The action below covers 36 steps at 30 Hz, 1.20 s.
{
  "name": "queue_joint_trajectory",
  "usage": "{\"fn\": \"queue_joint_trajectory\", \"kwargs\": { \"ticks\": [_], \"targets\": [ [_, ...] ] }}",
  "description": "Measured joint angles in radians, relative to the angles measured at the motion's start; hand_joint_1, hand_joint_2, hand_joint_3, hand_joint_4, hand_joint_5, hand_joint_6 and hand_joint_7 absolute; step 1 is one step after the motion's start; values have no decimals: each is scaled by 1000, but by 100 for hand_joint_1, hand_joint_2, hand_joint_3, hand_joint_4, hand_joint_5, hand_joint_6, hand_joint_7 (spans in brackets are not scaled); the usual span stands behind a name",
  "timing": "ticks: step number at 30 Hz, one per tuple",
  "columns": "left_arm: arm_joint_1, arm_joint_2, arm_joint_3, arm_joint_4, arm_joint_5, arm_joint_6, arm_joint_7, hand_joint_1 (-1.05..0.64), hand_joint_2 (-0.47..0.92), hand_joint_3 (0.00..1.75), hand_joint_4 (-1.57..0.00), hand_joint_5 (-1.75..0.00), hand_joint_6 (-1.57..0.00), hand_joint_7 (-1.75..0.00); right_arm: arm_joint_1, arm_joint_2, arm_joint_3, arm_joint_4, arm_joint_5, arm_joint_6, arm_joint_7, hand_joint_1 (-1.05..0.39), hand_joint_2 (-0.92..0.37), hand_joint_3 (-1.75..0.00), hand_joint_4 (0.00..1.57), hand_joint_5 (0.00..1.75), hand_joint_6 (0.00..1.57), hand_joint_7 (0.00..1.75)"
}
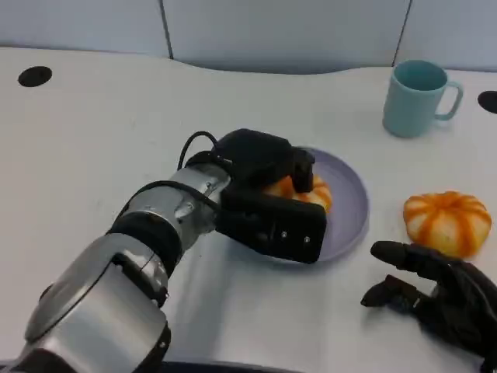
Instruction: Grasp the bread from the table and place it into the plate.
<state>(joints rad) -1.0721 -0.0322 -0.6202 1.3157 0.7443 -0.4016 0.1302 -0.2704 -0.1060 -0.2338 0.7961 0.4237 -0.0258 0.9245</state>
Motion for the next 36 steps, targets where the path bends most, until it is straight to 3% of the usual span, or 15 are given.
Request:
{"fn": "queue_joint_trajectory", "kwargs": {
  "ticks": [2, 8, 9, 11, 14, 15, 18, 30, 36],
  "targets": [
    [-1, -2, -5, 0, 4, 16, -24, -44, 92, 14, -34, -73, -47, -28, 0, 0, 0, 0, 1, 2, 0, -38, -92, -13, 52, 114, 93, 2],
    [-2, -4, -23, 1, 12, 49, -60, -49, 92, 10, -28, -60, -42, -19, 0, 1, -1, 2, 4, 2, 7, -38, -92, -13, 52, 114, 94, 2],
    [-2, -4, -23, 1, 12, 52, -60, -57, 92, 11, -16, -50, -35, -13, 0, 1, -1, 2, 4, 2, 8, -38, -92, -13, 53, 114, 94, 2],
    [-5, -5, -27, 1, 14, 65, -78, -67, 92, 12, -7, -44, -30, -9, 0, 1, -1, 2, 3, 3, 8, -39, -92, -12, 52, 114, 94, 3],
    [-10, -6, -35, 2, 20, 85, -107, -71, 92, 12, -4, -42, -29, -8, 0, 0, -1, 2, 6, 9, 9, -39, -92, -11, 52, 114, 94, 3],
    [-11, -6, -35, 2, 21, 89, -112, -86, 92, 16, -2, -33, -24, -5, 0, 0, -1, 2, 7, 10, 9, -39, -92, -11, 52, 114, 95, 3],
    [-18, -6, -33, 3, 19, 96, -157, -100, 92, 24, 0, -25, -20, -3, 0, 1, -2, 2, 7, 10, 9, -39, -92, -12, 53, 112, 95, 3],
    [-20, 7, -10, 4, -2, 91, -175, -99, 92, 31, -2, -27, -18, -2, -2, 1, -2, 7, 7, 2, 11, -38, -92, -14, 53, 111, 94, 3],
    [-19, 42, 87, -8, -105, 35, -216, -95, 92, 25, -3, -30, -19, -2, -5, 0, -4, 18, 9, -6, 21, -39, -92, -13, 53, 112, 94, 2]
  ]
}}
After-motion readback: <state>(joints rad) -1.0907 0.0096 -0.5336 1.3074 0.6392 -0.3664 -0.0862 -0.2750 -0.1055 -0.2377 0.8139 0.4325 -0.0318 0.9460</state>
